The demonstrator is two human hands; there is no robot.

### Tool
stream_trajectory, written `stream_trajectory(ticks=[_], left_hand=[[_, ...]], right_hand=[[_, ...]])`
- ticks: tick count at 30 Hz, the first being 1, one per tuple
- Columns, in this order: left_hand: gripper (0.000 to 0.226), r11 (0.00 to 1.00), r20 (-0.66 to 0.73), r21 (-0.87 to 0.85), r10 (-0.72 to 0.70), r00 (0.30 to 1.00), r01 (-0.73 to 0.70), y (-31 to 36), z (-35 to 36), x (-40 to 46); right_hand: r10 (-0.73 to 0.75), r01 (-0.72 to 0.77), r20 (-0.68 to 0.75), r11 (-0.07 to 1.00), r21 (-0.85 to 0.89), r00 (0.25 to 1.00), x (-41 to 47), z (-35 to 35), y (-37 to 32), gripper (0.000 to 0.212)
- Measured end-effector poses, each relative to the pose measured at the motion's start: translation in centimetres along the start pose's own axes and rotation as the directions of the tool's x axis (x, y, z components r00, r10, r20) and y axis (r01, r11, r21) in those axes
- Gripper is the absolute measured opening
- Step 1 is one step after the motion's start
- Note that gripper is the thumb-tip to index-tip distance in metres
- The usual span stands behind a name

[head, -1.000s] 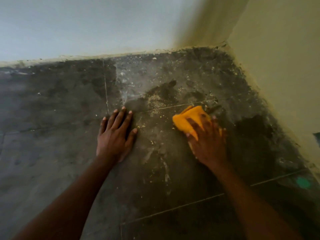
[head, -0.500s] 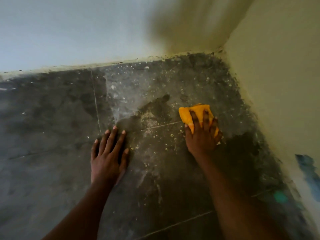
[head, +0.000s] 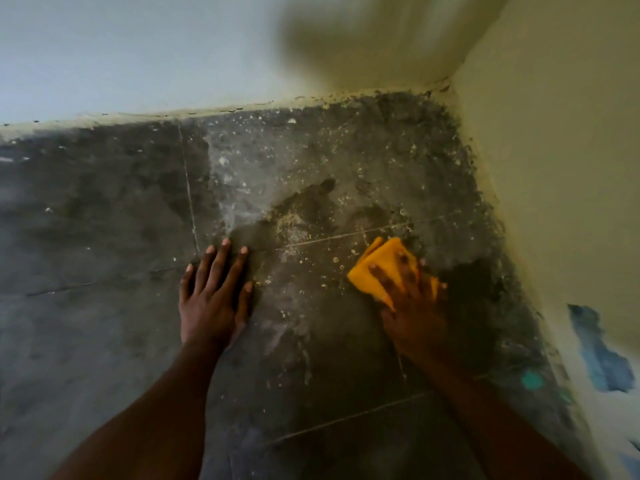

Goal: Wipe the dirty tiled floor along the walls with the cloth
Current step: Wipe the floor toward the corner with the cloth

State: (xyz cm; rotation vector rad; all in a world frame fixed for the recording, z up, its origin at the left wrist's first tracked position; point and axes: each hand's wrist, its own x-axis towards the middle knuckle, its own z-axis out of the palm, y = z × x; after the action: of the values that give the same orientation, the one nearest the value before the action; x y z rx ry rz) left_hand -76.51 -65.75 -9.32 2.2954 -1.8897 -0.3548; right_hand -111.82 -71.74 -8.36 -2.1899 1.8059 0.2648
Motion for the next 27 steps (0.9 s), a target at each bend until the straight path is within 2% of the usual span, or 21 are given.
stream_trajectory(ticks=[2, 3, 5, 7, 8, 10, 12, 14, 16, 19, 21, 23, 25, 27], left_hand=[[0.063, 1.000, -0.006, -0.003, 0.004, 1.000, -0.004, -0.3, 0.1, -0.2], [0.063, 1.000, -0.015, 0.002, -0.010, 1.000, 0.010, 0.0, 0.2, 0.0], [0.063, 0.998, -0.027, -0.005, -0.057, 0.998, 0.057, 1.0, 0.1, 1.9], [0.060, 0.996, -0.042, -0.021, -0.085, 0.996, 0.084, 2.9, 0.5, 4.7], [0.060, 0.998, -0.034, -0.015, -0.063, 0.997, 0.063, 3.8, 0.8, 5.8], [0.062, 1.000, -0.038, -0.023, -0.008, 0.999, 0.007, 4.7, 1.6, 6.9], [0.065, 0.999, -0.062, -0.048, 0.004, 0.998, -0.007, 4.2, 2.0, 7.1], [0.069, 0.997, -0.085, -0.067, 0.028, 0.996, -0.034, 3.4, 2.2, 6.6], [0.071, 0.995, -0.088, -0.085, 0.043, 0.995, -0.050, 2.9, 2.4, 6.8], [0.073, 0.996, -0.084, -0.083, 0.037, 0.996, -0.044, 2.9, 2.5, 7.4], [0.072, 0.995, -0.081, -0.083, 0.047, 0.996, -0.053, 3.2, 2.6, 7.3], [0.073, 0.994, -0.075, -0.086, 0.054, 0.996, -0.061, 3.3, 2.6, 7.2], [0.073, 0.995, -0.058, -0.088, 0.037, 0.998, -0.042, 3.4, 2.6, 7.1], [0.072, 0.998, -0.051, -0.057, 0.026, 0.998, -0.028, 3.6, 2.1, 7.3]], right_hand=[[0.214, -0.212, -0.049, 0.976, 0.039, 0.976, 2.9, -0.8, 2.4, 0.065], [0.317, -0.308, -0.072, 0.944, 0.116, 0.946, 5.5, -1.5, 2.9, 0.062], [0.447, -0.414, -0.083, 0.873, 0.259, 0.891, 9.8, -2.6, 1.9, 0.060], [0.379, -0.340, -0.131, 0.907, 0.248, 0.916, 11.6, -2.3, -0.5, 0.062], [0.293, -0.257, -0.160, 0.943, 0.213, 0.943, 11.3, -1.6, -2.0, 0.063], [0.097, -0.078, -0.203, 0.992, 0.097, 0.974, 8.1, 0.2, -3.7, 0.064], [0.009, 0.006, -0.203, 0.997, 0.072, 0.979, 4.1, 1.7, -2.9, 0.064], [0.064, -0.050, -0.197, 0.996, 0.076, 0.978, 2.8, 1.5, 0.1, 0.063], [0.213, -0.200, -0.194, 0.976, 0.086, 0.958, 5.2, 0.6, 3.7, 0.061], [0.443, -0.400, -0.175, 0.886, 0.233, 0.879, 11.9, -1.9, 6.4, 0.059], [0.498, -0.439, -0.176, 0.851, 0.290, 0.849, 15.2, -3.1, 5.9, 0.060], [0.450, -0.380, -0.202, 0.872, 0.307, 0.870, 16.1, -3.2, 4.6, 0.059], [0.317, -0.265, -0.262, 0.940, 0.215, 0.912, 14.6, -2.2, 3.1, 0.060], [0.169, -0.131, -0.260, 0.979, 0.158, 0.951, 11.6, -1.6, 2.0, 0.061]])
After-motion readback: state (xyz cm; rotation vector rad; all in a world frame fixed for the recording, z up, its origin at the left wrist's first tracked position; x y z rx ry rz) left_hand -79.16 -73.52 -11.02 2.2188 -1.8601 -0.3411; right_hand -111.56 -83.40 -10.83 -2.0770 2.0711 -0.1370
